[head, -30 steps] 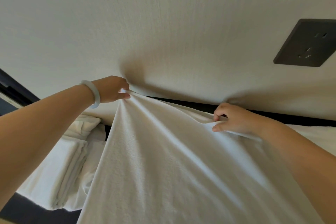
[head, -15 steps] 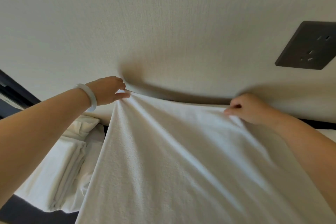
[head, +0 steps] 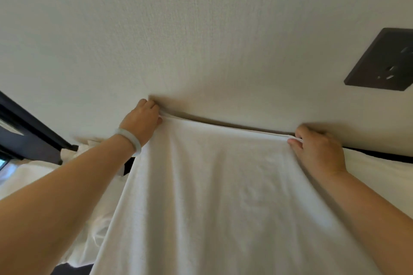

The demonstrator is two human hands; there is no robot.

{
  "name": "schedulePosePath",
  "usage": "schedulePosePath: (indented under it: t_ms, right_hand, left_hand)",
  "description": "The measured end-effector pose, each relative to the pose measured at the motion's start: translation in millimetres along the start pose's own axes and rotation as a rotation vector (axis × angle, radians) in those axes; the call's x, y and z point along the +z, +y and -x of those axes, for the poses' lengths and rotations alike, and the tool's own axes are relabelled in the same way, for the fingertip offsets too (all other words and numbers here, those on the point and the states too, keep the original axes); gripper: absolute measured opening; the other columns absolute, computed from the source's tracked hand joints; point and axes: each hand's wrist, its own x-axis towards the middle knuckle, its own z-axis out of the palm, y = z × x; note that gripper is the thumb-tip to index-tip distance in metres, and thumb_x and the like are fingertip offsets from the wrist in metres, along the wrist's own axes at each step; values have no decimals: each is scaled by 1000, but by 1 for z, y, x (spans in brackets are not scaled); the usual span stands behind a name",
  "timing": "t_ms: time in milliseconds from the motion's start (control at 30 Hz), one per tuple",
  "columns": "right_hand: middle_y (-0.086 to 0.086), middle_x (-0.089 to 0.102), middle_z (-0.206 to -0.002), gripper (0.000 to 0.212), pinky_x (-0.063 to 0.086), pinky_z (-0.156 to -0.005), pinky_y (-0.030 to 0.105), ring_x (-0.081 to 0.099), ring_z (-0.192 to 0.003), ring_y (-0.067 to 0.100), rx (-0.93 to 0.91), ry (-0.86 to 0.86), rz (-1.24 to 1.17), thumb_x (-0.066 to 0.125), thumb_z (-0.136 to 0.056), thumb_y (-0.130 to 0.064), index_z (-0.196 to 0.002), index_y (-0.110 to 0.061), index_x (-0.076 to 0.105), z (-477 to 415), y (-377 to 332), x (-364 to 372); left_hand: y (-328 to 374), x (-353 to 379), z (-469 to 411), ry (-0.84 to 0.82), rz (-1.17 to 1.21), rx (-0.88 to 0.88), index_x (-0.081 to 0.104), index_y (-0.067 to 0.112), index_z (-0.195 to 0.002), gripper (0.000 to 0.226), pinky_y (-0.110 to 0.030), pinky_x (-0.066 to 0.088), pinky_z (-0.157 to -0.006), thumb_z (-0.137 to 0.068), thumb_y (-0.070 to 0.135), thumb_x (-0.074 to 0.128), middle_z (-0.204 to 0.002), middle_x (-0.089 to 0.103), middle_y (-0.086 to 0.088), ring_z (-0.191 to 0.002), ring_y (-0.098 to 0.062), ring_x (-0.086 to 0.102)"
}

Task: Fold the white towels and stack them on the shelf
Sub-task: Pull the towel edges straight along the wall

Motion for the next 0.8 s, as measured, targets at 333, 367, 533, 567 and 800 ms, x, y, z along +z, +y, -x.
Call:
schedulePosePath:
  t_ms: [333, 367, 533, 567, 800]
  right_hand:
    - [14, 68, -102, 29, 36, -91, 42, 62, -95, 36, -144, 92, -191, 45, -94, -21, -102, -6, 68, 59, -31, -20]
    - [13, 69, -114, 38, 35, -99, 40, 65, -104, 34, -227, -2, -189, 42, -94, -27, -111, -7, 70, 75, -33, -18]
    - [1, 12, -166, 59, 0, -123, 31, 9, -153, 16, -41, -422, -74, 31, -106, -47, -157, -19, 21, 73, -4, -19]
    - [1, 13, -166, 58, -2, -123, 30, 8, -153, 15, -29, -429, -134, 35, -105, -43, -157, -19, 24, 69, -3, -24]
    - [8, 37, -157, 50, 18, -120, 32, 30, -146, 22, 342, -226, -268, 43, -103, -32, -147, -9, 45, 137, 49, -63]
  left_hand:
    - [93, -18, 87, 240, 332, -131, 62, 2, -117, 30, -51, 47, -89, -95, 23, 55, -117, 60, -17, -104, -40, 58]
    - [104, -17, 104, 173, 290, -108, 63, 4, -118, 35, -51, 47, -91, -97, 29, 51, -118, 62, -16, -105, -39, 60]
    - [129, -13, 148, -404, 98, -193, -12, 22, -155, 81, -46, -1, -122, -85, 64, -9, -162, -18, -3, -150, -25, -13]
    - [137, -16, 152, -392, 94, -174, -20, 24, -152, 85, -46, -7, -121, -79, 68, -19, -160, -27, -3, -148, -26, -21]
    - [229, -18, 170, -290, 186, 106, -22, 33, -151, 74, -48, -21, -116, -87, 68, -10, -157, -33, 1, -142, -27, -34]
